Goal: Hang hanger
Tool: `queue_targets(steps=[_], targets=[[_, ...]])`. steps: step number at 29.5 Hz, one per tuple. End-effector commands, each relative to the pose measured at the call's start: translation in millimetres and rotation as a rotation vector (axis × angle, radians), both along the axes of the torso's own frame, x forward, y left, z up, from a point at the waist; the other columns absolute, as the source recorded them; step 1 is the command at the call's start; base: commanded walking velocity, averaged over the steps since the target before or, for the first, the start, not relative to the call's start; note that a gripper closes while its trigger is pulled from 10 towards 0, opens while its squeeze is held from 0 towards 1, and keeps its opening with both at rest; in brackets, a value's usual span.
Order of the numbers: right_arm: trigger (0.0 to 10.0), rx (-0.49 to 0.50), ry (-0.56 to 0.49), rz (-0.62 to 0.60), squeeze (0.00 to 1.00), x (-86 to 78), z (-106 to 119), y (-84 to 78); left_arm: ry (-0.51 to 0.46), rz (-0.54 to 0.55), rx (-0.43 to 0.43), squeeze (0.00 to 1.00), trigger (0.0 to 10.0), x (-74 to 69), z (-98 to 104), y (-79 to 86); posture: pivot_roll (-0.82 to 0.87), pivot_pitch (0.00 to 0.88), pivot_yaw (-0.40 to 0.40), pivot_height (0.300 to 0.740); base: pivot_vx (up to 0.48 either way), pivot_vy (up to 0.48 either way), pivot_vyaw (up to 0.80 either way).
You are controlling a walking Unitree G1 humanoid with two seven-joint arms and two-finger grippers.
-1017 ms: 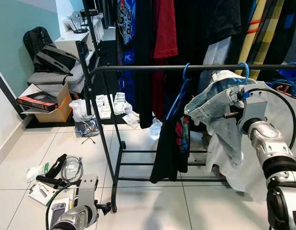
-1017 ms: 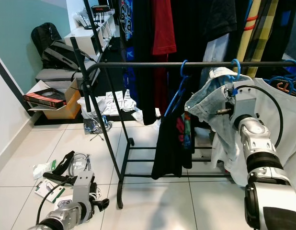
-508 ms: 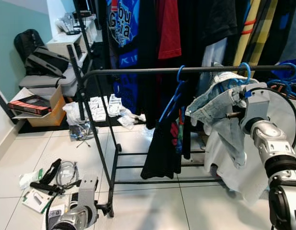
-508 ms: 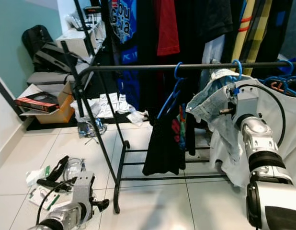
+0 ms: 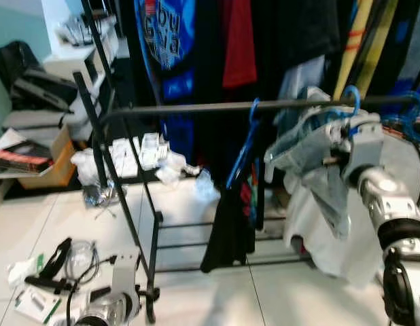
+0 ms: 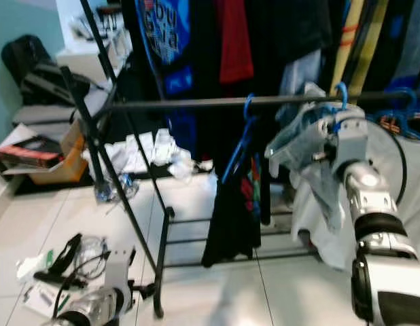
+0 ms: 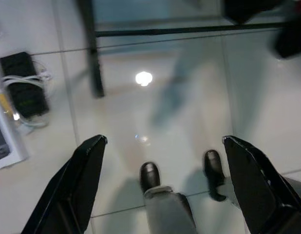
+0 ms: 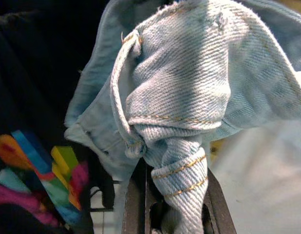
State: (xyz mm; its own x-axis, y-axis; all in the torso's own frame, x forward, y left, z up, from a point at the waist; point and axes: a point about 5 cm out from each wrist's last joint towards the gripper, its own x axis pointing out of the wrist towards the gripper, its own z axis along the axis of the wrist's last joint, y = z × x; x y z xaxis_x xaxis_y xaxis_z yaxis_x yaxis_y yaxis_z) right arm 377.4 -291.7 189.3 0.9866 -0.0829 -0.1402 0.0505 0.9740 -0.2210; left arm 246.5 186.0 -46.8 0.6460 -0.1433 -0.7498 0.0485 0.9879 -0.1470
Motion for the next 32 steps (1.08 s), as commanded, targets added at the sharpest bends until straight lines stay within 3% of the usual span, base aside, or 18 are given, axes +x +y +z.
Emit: queue_targets(steps=[1, 6, 13, 26, 32], targets=[[10.0, -0.017, -0.064, 0.036, 0.00, 5.4, 20, 5.1, 0.015, -0.006, 0.017, 0.00, 10.0, -2.5, -1, 4.4, -0.07, 0.000, 0.045, 0.740, 0.401, 0.000, 0.00], [10.0, -0.019, -0.047, 0.055, 0.00, 6.2, 18, 8.6, 0.016, -0.005, 0.018, 0.00, 10.0, -3.0, -2, 4.4, -0.07, 0.000, 0.045, 0.740, 0.386, 0.000, 0.00], [10.0, -0.018, -0.035, 0.074, 0.00, 6.5, 16, 11.7, 0.010, 0.019, 0.028, 0.00, 10.0, -3.1, -2, 5.6, -0.07, 0.000, 0.046, 0.740, 0.000, 0.000, 0.00], [10.0, -0.017, 0.007, 0.129, 0.00, 4.2, 8, 16.8, 0.012, -0.009, 0.010, 0.00, 10.0, -2.5, -1, 3.5, -0.07, 0.000, 0.048, 0.740, 0.000, -0.458, 0.00], [10.0, -0.061, 0.058, 0.140, 0.00, 1.7, 4, 16.3, 0.012, -0.011, 0.004, 0.00, 10.0, -2.0, -1, 3.0, -0.07, 0.000, 0.047, 0.740, 0.000, -0.457, 0.00]])
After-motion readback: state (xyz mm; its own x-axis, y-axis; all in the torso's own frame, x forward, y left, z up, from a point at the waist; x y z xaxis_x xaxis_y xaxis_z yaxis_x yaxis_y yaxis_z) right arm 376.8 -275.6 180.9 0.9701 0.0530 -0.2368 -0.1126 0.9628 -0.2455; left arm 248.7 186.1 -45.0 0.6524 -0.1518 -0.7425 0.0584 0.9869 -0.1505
